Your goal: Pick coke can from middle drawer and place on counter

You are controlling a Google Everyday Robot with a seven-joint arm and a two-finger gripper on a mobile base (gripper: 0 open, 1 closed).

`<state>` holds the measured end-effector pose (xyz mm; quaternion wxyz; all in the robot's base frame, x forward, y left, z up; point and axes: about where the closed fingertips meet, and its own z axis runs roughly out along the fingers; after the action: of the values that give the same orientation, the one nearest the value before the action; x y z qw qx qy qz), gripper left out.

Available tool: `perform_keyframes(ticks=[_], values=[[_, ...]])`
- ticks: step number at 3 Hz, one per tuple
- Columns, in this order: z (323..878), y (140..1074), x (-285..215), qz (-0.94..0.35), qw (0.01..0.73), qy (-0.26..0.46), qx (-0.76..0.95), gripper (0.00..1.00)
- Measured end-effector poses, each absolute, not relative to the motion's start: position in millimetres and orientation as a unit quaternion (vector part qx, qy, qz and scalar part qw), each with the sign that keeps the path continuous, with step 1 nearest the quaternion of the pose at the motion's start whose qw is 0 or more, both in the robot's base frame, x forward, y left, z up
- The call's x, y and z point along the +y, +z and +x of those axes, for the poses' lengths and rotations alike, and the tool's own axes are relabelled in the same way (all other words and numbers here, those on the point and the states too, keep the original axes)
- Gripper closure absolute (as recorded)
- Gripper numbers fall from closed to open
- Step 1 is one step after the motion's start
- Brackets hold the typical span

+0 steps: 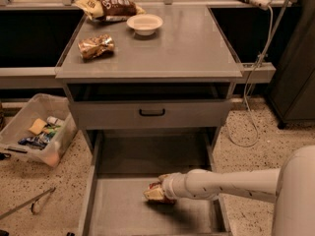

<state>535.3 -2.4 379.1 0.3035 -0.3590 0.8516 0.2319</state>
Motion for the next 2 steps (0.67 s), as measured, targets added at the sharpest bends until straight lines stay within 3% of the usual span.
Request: perform_keyframes(ticks=[1, 2], values=[[535.3, 379.1, -2.5, -0.359, 0.303, 0.232, 0.852, 0.16], [549.0, 377.1, -24.9, -0.346, 0.304, 0.238, 0.855, 0.00]])
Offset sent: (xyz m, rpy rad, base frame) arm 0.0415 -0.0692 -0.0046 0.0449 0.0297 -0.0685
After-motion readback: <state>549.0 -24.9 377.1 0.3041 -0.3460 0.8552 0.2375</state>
